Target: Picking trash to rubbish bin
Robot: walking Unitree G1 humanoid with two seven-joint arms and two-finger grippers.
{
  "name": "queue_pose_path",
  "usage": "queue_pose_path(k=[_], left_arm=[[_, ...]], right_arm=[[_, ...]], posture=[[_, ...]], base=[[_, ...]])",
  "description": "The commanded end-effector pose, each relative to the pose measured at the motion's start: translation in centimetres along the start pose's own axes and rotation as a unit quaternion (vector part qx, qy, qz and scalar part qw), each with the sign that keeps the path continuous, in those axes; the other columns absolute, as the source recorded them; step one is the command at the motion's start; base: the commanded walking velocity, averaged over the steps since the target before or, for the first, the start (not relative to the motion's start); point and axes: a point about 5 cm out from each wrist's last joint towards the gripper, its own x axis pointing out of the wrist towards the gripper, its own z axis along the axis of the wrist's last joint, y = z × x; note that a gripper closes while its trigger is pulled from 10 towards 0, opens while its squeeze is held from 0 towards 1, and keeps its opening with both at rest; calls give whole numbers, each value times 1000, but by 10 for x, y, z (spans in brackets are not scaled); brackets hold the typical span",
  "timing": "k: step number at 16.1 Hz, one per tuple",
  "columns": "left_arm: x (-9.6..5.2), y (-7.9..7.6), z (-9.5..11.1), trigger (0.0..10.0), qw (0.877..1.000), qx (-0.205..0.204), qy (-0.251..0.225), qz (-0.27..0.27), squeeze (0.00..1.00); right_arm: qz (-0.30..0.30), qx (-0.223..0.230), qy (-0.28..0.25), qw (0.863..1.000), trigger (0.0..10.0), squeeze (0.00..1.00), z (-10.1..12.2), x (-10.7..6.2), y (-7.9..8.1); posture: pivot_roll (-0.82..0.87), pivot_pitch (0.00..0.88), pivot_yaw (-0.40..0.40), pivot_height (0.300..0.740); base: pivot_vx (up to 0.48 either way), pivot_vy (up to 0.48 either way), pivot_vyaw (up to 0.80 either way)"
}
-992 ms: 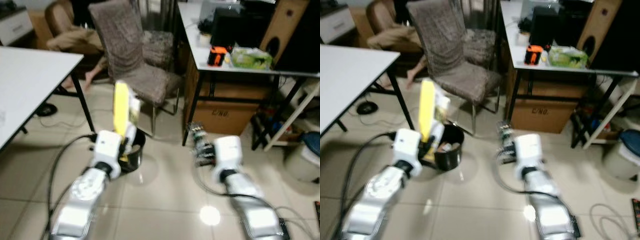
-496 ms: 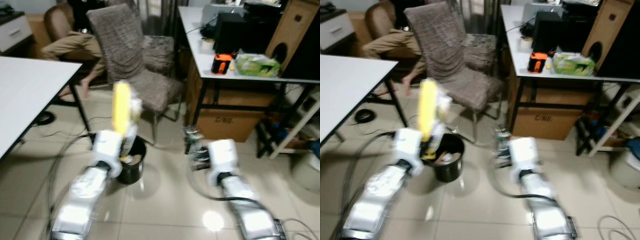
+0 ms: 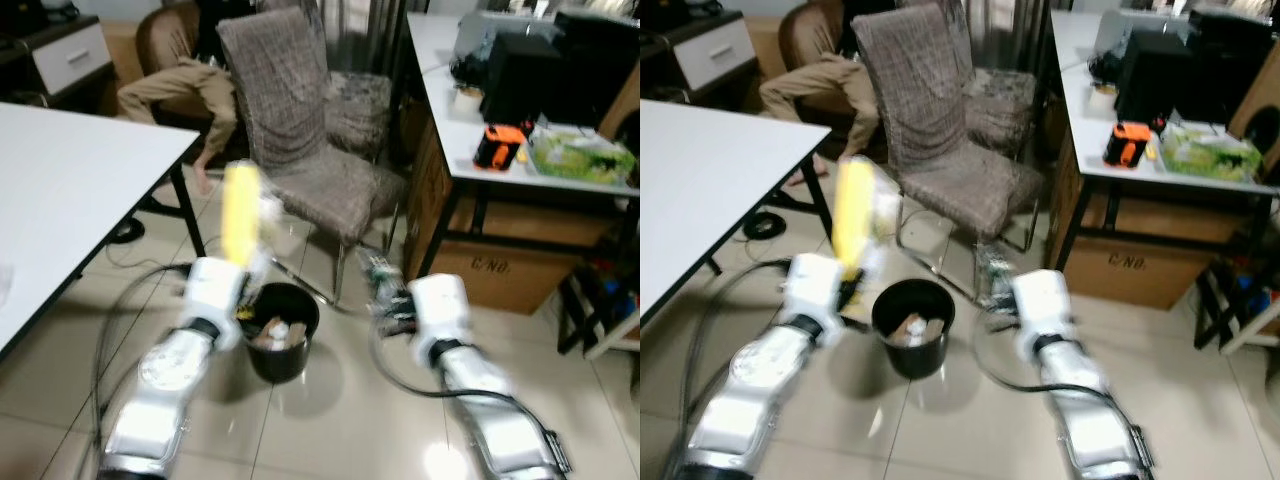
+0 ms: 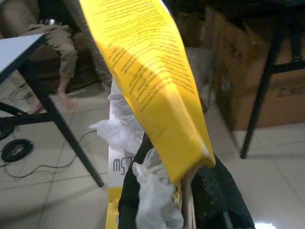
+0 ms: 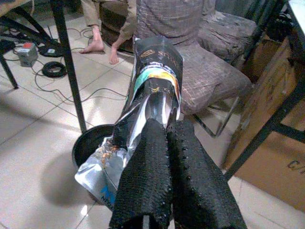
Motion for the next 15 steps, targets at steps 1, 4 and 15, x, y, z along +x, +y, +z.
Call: queue_pose_path(k=[1, 4, 15], left_arm=[[4, -12, 8, 10000, 1000, 3, -17, -21, 0], [2, -10, 7, 10000, 1000, 4, -16, -19, 0], [6, -11, 6, 10000, 1000, 5, -13, -16, 0]], right_arm=[[-29, -10, 20, 999, 10000, 0, -10, -4, -15], [-14, -19, 30, 999, 10000, 0, -16, -3, -11], [88, -63, 59, 992, 10000, 0, -25, -3, 8]], posture=[[-131, 0, -23, 740], [-114, 0, -29, 740], [-127, 0, -28, 740]], base=[[401, 0, 0], [401, 0, 0], [402, 0, 73]])
